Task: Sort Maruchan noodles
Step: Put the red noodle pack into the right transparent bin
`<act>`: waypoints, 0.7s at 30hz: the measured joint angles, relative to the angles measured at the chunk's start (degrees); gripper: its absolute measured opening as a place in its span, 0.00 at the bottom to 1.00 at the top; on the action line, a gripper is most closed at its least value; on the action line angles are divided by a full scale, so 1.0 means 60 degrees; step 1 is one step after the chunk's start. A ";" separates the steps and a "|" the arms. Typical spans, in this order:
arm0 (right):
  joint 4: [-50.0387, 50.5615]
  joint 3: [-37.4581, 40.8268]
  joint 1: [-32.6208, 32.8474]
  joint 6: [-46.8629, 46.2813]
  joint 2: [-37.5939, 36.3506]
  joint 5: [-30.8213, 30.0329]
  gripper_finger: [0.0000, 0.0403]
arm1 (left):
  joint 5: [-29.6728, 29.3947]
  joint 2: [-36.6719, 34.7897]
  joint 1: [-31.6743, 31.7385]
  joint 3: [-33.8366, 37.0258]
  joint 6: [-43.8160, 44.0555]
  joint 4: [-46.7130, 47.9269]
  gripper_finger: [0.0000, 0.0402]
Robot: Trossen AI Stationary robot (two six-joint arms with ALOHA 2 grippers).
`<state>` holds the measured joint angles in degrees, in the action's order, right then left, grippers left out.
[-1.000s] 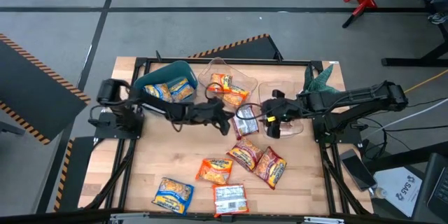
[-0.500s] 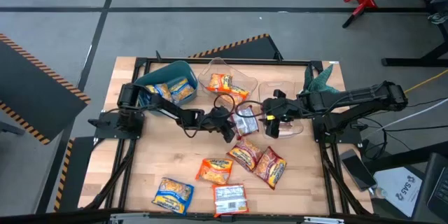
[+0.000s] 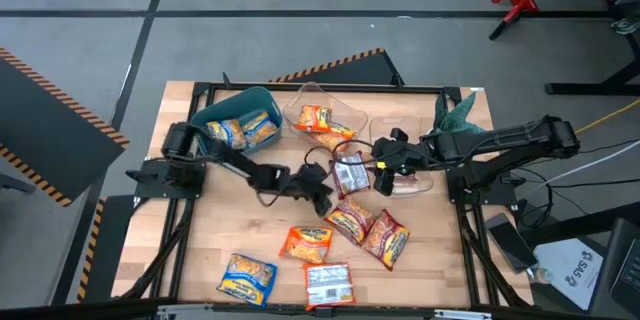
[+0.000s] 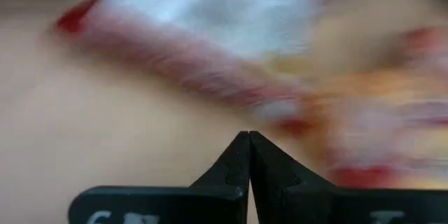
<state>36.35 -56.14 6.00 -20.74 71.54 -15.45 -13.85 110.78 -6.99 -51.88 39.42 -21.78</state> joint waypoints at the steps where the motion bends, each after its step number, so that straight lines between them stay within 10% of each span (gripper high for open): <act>1: -0.0027 0.0000 0.0000 0.0000 0.0041 -0.0002 0.50 | -0.0180 -0.0170 -0.0133 -0.0033 -0.0229 -0.0541 0.00; 21: -0.0018 0.0000 -0.0001 -0.0289 0.0137 0.0001 0.50 | -0.0437 0.0828 0.0654 -0.0287 -0.0391 -0.1330 0.00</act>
<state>36.24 -56.14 5.99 -22.47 72.36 -15.44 -16.48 115.75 -3.06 -53.60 37.07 -29.76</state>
